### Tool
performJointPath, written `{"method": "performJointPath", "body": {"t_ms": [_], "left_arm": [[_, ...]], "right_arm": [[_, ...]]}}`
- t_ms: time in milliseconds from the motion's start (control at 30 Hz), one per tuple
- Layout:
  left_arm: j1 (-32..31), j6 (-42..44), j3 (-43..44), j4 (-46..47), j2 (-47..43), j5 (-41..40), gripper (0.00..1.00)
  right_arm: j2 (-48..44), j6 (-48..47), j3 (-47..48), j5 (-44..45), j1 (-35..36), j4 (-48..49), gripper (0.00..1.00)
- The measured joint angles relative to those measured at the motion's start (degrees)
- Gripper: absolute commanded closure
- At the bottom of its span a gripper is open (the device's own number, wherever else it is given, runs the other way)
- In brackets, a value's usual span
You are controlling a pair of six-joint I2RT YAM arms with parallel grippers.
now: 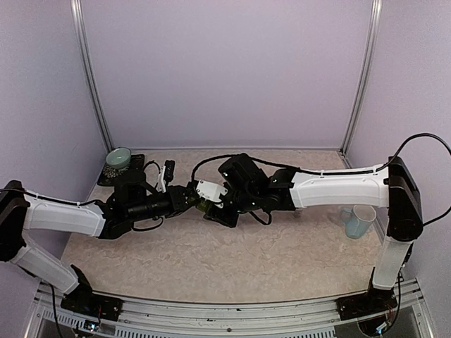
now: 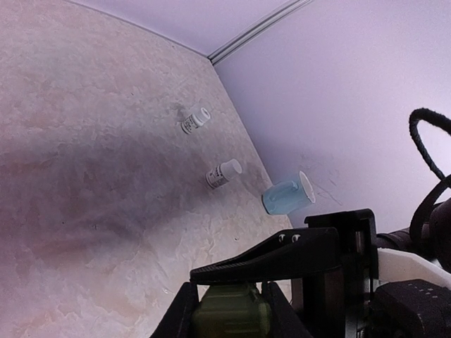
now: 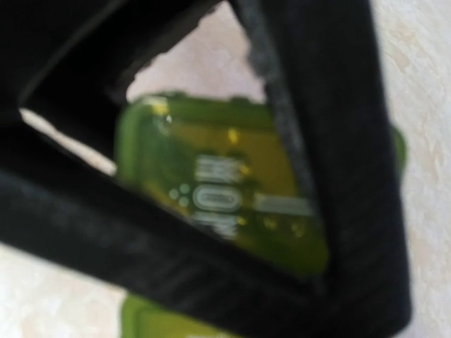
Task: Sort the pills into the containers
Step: Open the lid of the pill container.
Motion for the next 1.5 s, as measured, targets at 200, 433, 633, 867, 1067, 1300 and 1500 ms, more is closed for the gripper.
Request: {"method": "performJointPath", "body": {"t_ms": [200, 433, 633, 867, 1067, 1300, 1500], "left_arm": [[-0.35, 0.94, 0.48, -0.81, 0.02, 0.09, 0.78], [-0.5, 1.07, 0.61, -1.49, -0.39, -0.02, 0.78], [-0.72, 0.9, 0.61, -2.36, -1.16, -0.46, 0.78], [-0.79, 0.42, 0.61, -2.56, -1.84, -0.87, 0.78], [-0.96, 0.15, 0.61, -2.51, -1.86, -1.09, 0.78], [-1.14, 0.02, 0.61, -2.03, -2.54, -1.38, 0.8], [-1.11, 0.63, 0.42, -1.88, -2.62, -1.7, 0.81]], "right_arm": [[0.0, 0.04, 2.01, -1.55, -0.26, -3.96, 0.63], [0.0, 0.85, 3.48, -5.01, -1.18, -6.8, 0.62], [0.0, 1.79, 3.96, -8.7, -2.12, -7.48, 0.61], [0.0, 2.89, 4.76, -13.46, -3.5, -8.28, 0.61], [0.0, 3.41, 5.25, -16.11, -4.28, -9.18, 0.61], [0.09, 3.48, 7.45, -17.42, -4.63, -11.98, 0.59], [1.14, 4.24, 9.51, -20.0, -5.38, -14.27, 0.56]]}}
